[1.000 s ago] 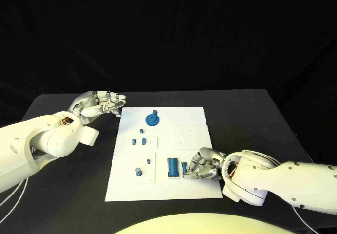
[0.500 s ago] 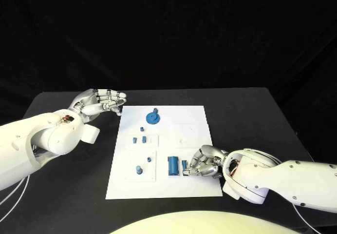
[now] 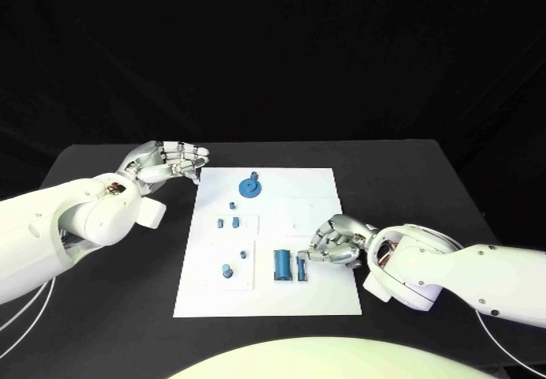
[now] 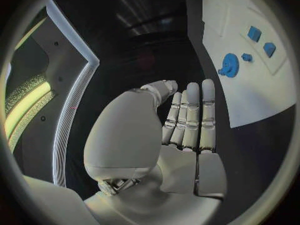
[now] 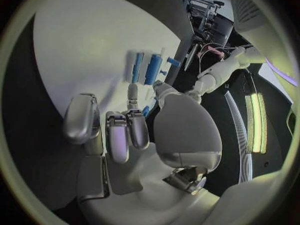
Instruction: Assemble the parts on the task board
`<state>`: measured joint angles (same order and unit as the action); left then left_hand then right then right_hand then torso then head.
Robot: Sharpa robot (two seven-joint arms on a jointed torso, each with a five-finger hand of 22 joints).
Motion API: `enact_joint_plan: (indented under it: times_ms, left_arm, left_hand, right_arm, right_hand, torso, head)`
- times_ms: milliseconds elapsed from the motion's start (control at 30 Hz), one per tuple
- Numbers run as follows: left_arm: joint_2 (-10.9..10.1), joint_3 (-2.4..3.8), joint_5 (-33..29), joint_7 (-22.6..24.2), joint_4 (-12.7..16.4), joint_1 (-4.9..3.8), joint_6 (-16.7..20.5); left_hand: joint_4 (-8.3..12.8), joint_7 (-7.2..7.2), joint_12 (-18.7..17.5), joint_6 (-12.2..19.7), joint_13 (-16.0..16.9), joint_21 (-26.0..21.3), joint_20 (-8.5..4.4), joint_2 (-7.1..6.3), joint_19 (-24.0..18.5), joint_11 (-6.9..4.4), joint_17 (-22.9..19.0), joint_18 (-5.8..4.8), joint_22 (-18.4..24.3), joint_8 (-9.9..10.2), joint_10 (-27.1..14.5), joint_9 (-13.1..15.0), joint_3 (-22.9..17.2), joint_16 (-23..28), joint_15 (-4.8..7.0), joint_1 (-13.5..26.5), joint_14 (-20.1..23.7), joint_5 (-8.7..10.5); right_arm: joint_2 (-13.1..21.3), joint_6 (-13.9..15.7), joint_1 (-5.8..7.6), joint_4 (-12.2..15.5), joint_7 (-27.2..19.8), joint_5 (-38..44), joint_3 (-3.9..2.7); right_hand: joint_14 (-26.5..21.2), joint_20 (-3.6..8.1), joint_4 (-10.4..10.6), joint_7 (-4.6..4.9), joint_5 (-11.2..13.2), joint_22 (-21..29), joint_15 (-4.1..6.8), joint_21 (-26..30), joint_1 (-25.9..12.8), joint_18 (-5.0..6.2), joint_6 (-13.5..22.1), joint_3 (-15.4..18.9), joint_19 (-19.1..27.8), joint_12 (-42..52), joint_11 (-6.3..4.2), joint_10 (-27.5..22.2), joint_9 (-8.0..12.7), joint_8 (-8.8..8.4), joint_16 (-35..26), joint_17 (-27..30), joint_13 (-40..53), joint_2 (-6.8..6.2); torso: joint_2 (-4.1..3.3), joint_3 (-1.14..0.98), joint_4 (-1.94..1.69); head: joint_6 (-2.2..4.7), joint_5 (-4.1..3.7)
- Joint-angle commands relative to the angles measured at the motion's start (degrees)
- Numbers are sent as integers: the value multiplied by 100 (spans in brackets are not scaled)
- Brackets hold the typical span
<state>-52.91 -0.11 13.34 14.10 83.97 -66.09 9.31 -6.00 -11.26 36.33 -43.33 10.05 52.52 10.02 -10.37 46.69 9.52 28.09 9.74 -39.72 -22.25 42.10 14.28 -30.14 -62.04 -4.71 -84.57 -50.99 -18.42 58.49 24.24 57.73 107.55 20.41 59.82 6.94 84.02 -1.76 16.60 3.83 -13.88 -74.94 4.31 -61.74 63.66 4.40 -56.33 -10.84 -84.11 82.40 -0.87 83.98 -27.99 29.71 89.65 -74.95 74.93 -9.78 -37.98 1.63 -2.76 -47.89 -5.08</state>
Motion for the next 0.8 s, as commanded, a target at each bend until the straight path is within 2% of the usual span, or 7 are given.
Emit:
enact_joint_plan:
  times_ms: [33, 367, 467, 567, 600, 667, 800]
  left_arm:
    - [20, 1, -49, 58, -9, 14, -93]
    - [79, 1, -129, 202, -61, 43, 26]
    - [115, 1, -207, 307, -93, 45, 128]
    - [173, 1, -316, 452, -156, 47, 283]
    - [202, 1, -355, 506, -192, 47, 344]
    - [293, 1, -483, 644, -314, 47, 510]
    - [511, 3, -786, 847, -625, 47, 753]
  left_hand:
    - [-6, -157, 23, 29, -8, -30, 7, 40, 15, -8, -7, 87, 5, 12, -44, -9, -28, -15, -30, 7, 19, -15]
    - [-62, -157, 36, 48, -20, -63, 25, 2, 9, -2, -2, 80, 27, 8, -56, -25, 7, -31, -47, 109, 21, 5]
    - [-131, -147, 64, 49, -23, -130, 43, -29, 7, -8, 8, 81, 74, -11, -49, -31, 58, -52, -55, 205, 33, 15]
    - [-204, -130, 111, 48, -22, -228, 55, -58, 23, -22, 20, 84, 146, -38, -9, -36, 121, -76, -55, 284, 52, 29]
    - [-215, -127, 120, 49, -22, -245, 56, -61, 26, -25, 22, 84, 159, -43, 4, -37, 129, -79, -54, 292, 58, 32]
    - [-255, -109, 149, 43, -25, -320, 56, -67, 35, -41, 26, 84, 212, -66, 62, -39, 155, -84, -48, 312, 95, 42]
    - [-360, -115, 25, 74, -143, -801, 106, -100, -166, -15, -140, 64, 501, -125, 83, -58, 156, 274, -108, 289, 510, 45]
  right_arm:
    - [10, 285, 97, -115, -754, -220, -4]
    - [-139, 903, 487, -722, -2122, -1541, -12]
    - [-254, 968, 581, -1004, -2568, -2087, -14]
    - [-434, 958, 667, -1407, -3041, -2680, -25]
    - [-504, 936, 687, -1559, -3187, -2853, -36]
    - [-688, 817, 732, -1965, -3507, -3227, -68]
    - [-1047, 515, 804, -2736, -3934, -3785, -116]
  right_hand:
    - [567, -27, -2, 1, -57, -925, -30, 37, 88, -10, 58, 26, -108, -22, 48, 131, 12, -43, -35, -1362, 895, 14]
    - [528, -125, -33, 170, -374, -819, -151, 551, 619, 58, 398, -9, 8, -277, 195, -81, 115, -302, -117, -1205, 705, 146]
    - [396, -168, -54, 234, -431, -599, -195, 1543, 879, 195, 513, -83, 242, -860, 250, -514, 145, -386, -387, -734, 262, 160]
    - [54, -233, -105, 307, -315, -131, -257, 3375, 1213, 430, 656, -269, 746, -1840, 317, -1275, 153, -441, -1022, 188, -489, 206]
    - [-189, -278, -115, 353, -285, 205, -301, 4517, 1327, 563, 730, -364, 1100, -2449, 358, -1760, 145, -447, -1440, 707, -967, 192]
    - [-661, -350, -129, 421, -247, 478, -367, 4977, 1477, 587, 866, -525, 1362, -3543, 430, -2610, 139, -451, -2260, 1628, -1866, 162]
    - [-1742, -550, -55, 629, -214, 1067, -576, 5609, 1540, 571, 1231, -837, 1832, -4265, 641, -3063, 253, -578, -4055, 3259, -2644, 36]
  torso:
    - [19, -1, -7]
    - [14, 9, 0]
    - [25, 13, -2]
    - [55, 28, 1]
    - [67, 29, 3]
    - [92, 37, 0]
    - [122, 34, 0]
  head:
    - [-11, 10]
    - [216, 3]
    - [408, 0]
    - [656, -1]
    - [730, 2]
    - [939, 6]
    - [1263, 41]
